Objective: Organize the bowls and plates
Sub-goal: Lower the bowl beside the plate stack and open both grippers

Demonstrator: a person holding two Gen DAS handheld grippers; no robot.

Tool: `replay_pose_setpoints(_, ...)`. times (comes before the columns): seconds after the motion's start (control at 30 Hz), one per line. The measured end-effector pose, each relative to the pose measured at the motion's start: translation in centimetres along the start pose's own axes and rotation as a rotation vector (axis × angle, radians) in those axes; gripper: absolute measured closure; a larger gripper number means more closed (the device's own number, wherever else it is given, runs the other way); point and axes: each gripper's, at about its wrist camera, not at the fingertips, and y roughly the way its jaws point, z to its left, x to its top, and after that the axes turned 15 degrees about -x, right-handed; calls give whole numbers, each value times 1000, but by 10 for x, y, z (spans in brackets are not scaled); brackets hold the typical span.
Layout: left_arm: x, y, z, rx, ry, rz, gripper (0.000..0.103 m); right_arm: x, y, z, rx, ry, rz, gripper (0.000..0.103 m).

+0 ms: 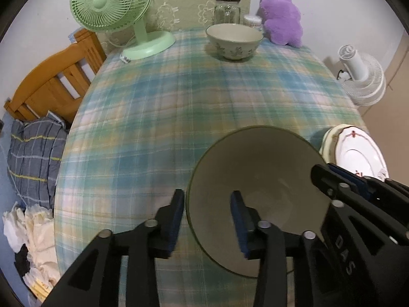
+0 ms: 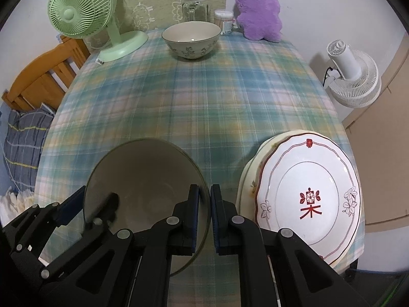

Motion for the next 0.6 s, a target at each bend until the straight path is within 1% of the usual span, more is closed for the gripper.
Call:
replay_pose_setpoints(0.03, -1, -3, 0, -1, 9, -4, 55, 0, 0, 0, 3, 3, 1, 89)
replay_pose_setpoints(0.07, -1, -4, 0, 0, 13, -6, 48, -1, -1, -1, 9, 7, 3, 88)
replay_pose_setpoints(0.1, -2, -7, 0, -1, 15, -10, 40, -1, -2, -1, 13, 10, 3, 84)
replay_pose_setpoints(0.17, -3, -12, 2, -1, 18, -14, 35, -3, -8, -1, 19, 16, -2, 70)
replay_pose_setpoints(0.2, -3, -14, 4, -3, 16, -14, 30, -4, -11, -1, 20, 21, -7, 57)
replay_pose_setpoints(0.23, -3, -18, 7, 1, 12, -19, 28, -5, -15, -2, 20, 29, -16, 40)
replay_pose_setpoints(0.27, -3, -20, 9, 7, 11, -28, 25, -7, -19, -2, 32, 35, -27, 35)
replay_pose_setpoints(0.3, -4, -24, 10, 6, 13, -37, 24, -8, -24, -2, 41, 43, -37, 32)
replay_pose_setpoints(0.47, 0, -40, 9, -37, 49, -52, 18, -7, -46, 1, 18, 54, -67, 32)
replay_pose_setpoints(0.6, 8, -51, 6, -49, 54, -70, 18, -3, -57, -3, 22, 79, -79, 32)
